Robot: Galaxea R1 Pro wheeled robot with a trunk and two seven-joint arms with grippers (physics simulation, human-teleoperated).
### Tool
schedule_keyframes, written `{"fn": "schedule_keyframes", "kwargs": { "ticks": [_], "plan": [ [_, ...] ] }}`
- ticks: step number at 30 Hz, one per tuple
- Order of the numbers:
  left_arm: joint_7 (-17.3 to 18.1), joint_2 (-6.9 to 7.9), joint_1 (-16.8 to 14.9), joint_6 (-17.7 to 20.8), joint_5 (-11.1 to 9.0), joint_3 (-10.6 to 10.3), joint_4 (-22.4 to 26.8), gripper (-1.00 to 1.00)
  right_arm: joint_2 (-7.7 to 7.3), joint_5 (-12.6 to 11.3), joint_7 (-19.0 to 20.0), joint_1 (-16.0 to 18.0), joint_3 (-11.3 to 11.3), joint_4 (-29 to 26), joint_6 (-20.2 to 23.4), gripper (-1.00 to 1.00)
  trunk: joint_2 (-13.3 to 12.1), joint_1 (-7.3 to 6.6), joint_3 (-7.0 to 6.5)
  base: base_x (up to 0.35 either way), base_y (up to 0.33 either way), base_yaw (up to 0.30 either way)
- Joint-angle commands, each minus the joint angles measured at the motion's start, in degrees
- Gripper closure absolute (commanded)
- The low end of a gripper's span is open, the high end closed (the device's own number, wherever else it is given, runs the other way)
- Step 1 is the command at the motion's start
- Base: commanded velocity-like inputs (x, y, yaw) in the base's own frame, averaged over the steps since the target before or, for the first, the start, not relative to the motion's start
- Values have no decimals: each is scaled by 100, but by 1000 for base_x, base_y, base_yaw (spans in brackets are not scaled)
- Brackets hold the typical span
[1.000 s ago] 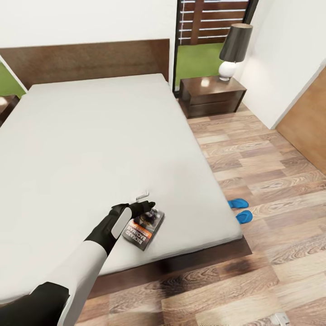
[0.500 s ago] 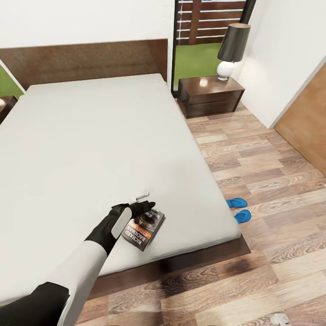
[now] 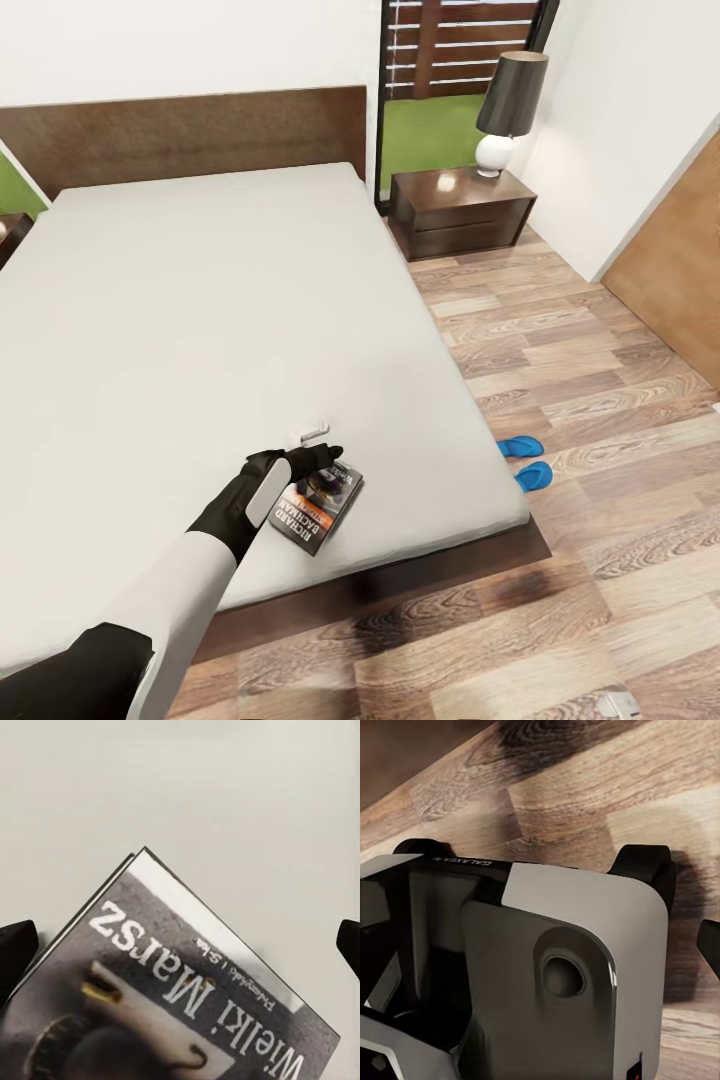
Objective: In the bedroom, move the book from the bed onto either nightstand, and place the two sandals side by side next to the bed.
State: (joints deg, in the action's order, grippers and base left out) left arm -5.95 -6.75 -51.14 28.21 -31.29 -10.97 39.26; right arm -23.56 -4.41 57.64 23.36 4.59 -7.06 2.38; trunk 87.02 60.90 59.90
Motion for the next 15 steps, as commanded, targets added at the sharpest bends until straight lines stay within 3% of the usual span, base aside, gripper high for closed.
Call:
{"fn": "schedule_keyframes", "kwargs": {
  "ticks": [1, 11, 15],
  "plan": [
    [-55, 1, -2, 18, -61, -18, 7, -100, 0, 10, 23, 2, 42, 3, 25, -100, 2, 0, 3, 0, 0, -9],
    [-55, 5, -2, 18, -61, -10, 3, -100, 0, 10, 19, 2, 43, 3, 25, -100, 2, 0, 3, 0, 0, -1],
    [-54, 6, -2, 18, -61, -5, 3, -100, 0, 10, 19, 2, 42, 3, 25, -100, 2, 0, 3, -180, 0, 0]
  ]
}}
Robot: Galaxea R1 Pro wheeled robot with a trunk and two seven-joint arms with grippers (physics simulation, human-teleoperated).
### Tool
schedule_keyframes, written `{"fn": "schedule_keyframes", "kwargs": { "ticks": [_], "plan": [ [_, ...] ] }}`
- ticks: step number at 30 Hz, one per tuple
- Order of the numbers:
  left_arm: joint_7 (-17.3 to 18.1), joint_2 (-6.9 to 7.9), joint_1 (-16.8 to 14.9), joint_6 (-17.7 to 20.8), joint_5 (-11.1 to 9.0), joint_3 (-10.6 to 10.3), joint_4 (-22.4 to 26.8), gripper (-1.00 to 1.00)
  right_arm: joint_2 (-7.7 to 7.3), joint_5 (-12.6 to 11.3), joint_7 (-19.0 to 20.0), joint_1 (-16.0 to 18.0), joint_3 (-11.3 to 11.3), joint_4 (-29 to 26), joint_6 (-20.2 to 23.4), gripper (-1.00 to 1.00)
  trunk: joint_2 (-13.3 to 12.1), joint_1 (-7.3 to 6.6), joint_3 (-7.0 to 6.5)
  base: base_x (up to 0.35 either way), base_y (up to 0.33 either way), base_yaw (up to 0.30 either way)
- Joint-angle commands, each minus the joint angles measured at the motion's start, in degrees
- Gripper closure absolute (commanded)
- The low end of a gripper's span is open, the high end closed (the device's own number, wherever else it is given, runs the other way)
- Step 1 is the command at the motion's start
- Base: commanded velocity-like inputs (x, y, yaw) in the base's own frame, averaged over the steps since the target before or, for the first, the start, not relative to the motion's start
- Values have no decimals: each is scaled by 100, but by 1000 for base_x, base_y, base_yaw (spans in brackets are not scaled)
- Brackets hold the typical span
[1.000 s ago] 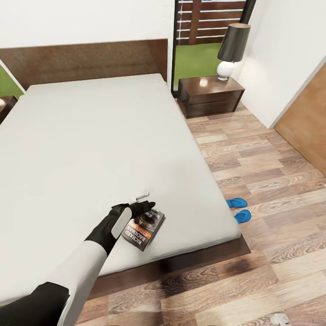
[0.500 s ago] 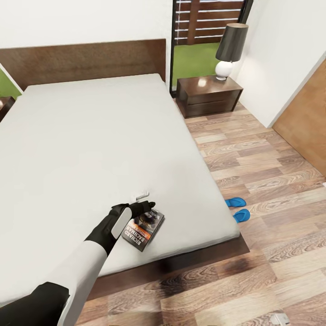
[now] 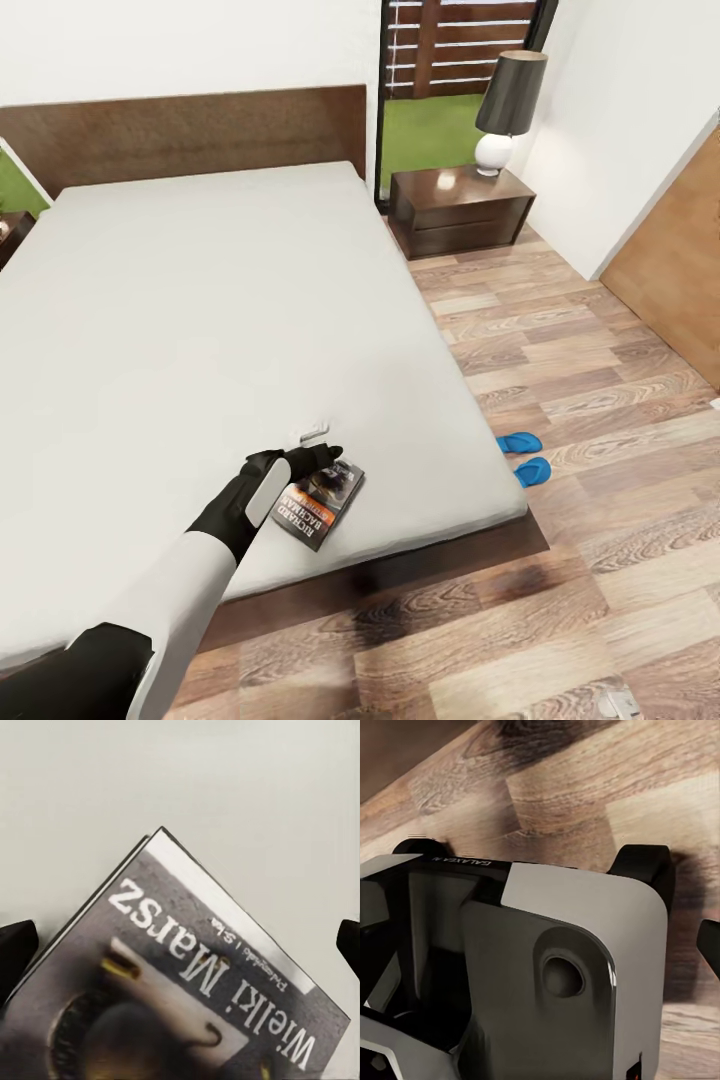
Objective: In the bedroom, move the book from the bed onto either nightstand, and place the two sandals side by side next to the bed.
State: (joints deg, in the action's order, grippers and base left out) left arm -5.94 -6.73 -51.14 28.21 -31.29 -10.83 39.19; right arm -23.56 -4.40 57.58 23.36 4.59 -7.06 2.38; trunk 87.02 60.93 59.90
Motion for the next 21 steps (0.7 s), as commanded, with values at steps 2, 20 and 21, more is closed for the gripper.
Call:
{"fn": "schedule_keyframes", "kwargs": {
  "ticks": [2, 20, 21],
  "plan": [
    [-56, 4, -1, 18, -62, -18, 10, -100, 0, 10, 24, 2, 42, 3, 25, -100, 2, -3, 3, -216, 0, 0],
    [-53, 5, -2, 18, -62, -16, 2, -100, 0, 10, 17, 2, 42, 3, 25, -100, 2, -3, 3, -24, 0, 0],
    [-54, 5, -2, 18, -62, -16, 2, -100, 0, 10, 17, 2, 42, 3, 25, -100, 2, -3, 3, 0, 0, 0]
  ]
}}
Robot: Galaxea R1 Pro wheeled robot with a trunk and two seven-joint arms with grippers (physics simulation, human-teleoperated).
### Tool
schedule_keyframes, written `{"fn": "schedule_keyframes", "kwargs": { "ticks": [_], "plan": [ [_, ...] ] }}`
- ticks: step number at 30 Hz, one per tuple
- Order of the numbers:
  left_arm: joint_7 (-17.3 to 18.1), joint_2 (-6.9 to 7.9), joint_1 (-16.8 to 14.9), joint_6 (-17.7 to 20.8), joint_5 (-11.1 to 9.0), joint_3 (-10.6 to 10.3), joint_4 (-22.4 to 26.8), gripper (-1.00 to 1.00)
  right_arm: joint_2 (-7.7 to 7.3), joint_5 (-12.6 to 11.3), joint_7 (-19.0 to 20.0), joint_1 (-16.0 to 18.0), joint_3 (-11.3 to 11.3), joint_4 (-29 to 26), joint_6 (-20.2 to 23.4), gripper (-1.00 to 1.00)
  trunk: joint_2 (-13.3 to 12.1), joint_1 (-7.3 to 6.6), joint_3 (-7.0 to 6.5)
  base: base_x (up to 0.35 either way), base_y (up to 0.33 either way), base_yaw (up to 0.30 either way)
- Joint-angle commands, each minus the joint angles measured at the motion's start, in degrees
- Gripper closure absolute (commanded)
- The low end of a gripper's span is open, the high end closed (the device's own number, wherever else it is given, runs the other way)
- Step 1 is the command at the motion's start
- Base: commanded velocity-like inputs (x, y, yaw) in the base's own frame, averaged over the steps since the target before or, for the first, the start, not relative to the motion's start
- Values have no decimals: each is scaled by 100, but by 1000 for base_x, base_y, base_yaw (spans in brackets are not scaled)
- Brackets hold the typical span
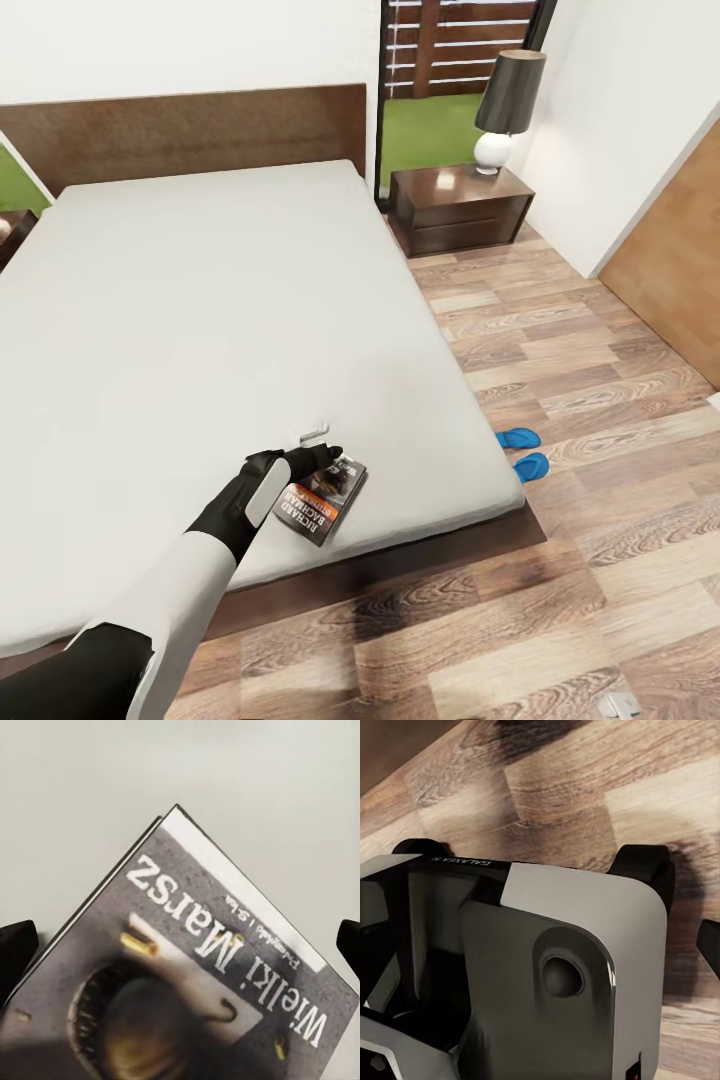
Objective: In the bedroom, move the book from the bed onto either nightstand, and place the two sandals side by side next to the bed.
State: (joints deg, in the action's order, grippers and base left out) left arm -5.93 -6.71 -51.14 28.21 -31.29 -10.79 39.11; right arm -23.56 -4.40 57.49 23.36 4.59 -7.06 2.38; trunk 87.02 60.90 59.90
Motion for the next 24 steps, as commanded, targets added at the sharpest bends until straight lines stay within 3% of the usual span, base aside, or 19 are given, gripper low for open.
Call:
{"fn": "schedule_keyframes", "kwargs": {
  "ticks": [1, 9, 24],
  "plan": [
    [-56, 3, -2, 18, -61, -19, 10, -100, 0, 10, 26, 2, 44, 3, 25, -100, 2, 0, 3, 0, 0, 0],
    [-57, 3, -1, 18, -61, -11, 2, -100, 0, 10, 19, 2, 43, 3, 25, -100, 2, 0, 3, -118, 0, 0],
    [-58, 3, -2, 18, -61, -10, 0, -100, 0, 10, 17, 2, 42, 3, 25, -100, 2, 0, 3, -8, 0, 0]
  ]
}}
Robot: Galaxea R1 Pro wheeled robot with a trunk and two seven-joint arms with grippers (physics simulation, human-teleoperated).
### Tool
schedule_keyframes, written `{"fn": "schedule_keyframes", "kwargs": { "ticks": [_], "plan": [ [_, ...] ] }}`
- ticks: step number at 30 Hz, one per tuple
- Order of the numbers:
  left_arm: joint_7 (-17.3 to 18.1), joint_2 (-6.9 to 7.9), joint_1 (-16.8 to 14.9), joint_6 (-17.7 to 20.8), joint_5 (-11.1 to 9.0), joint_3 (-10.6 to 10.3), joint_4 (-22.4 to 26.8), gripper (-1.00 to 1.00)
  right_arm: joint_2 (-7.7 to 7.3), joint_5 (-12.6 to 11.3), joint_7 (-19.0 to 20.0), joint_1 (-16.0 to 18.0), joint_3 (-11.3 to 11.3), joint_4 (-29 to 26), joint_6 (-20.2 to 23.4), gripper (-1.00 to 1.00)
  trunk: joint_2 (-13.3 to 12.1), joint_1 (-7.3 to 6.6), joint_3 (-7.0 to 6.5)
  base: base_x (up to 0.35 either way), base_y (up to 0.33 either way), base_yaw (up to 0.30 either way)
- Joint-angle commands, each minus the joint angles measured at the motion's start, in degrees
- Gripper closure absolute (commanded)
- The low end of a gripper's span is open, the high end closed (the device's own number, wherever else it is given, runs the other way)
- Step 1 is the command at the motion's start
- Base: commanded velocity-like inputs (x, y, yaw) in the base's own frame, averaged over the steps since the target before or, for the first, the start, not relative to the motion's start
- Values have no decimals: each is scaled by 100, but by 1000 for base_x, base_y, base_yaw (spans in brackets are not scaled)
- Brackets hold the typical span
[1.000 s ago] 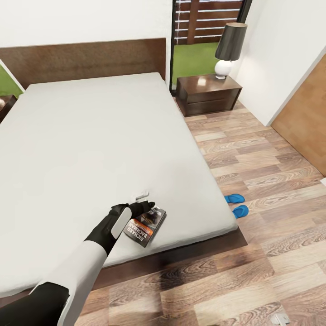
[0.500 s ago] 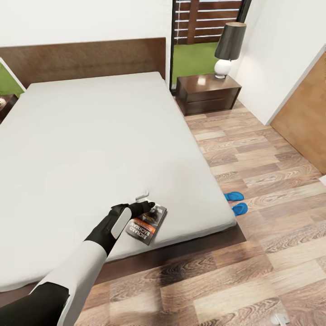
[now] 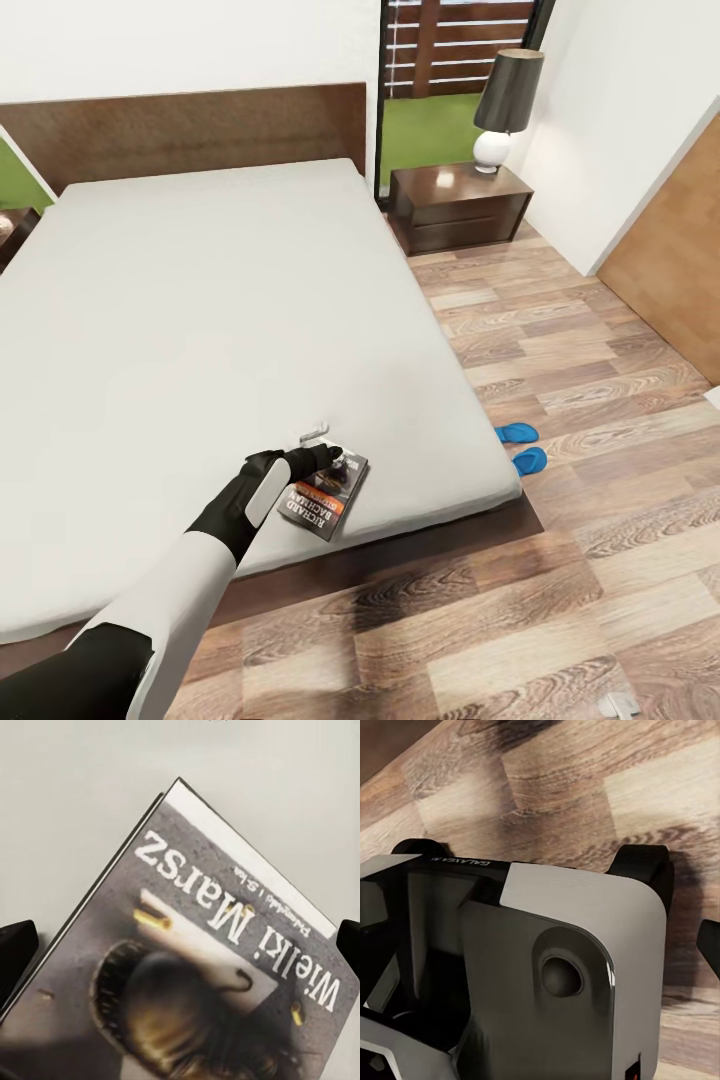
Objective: In the bedroom, move the book from the bed onto either nightstand, and place the two sandals side by side next to the bed.
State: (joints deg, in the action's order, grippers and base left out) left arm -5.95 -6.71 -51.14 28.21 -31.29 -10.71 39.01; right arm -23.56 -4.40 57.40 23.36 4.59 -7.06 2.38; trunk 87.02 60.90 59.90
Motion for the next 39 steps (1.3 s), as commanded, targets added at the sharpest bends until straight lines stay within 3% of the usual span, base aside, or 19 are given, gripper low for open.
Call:
{"fn": "schedule_keyframes", "kwargs": {
  "ticks": [1, 39],
  "plan": [
    [-54, 3, -2, 18, -61, -19, 13, -100, 0, 9, 26, 2, 42, 3, 25, -100, 2, 0, 3, 0, 0, 0],
    [-53, 12, -2, 14, -61, -11, 4, -100, 3, 15, 26, 2, 42, 3, 25, -100, 2, 0, 3, -57, 0, 0]
  ]
}}
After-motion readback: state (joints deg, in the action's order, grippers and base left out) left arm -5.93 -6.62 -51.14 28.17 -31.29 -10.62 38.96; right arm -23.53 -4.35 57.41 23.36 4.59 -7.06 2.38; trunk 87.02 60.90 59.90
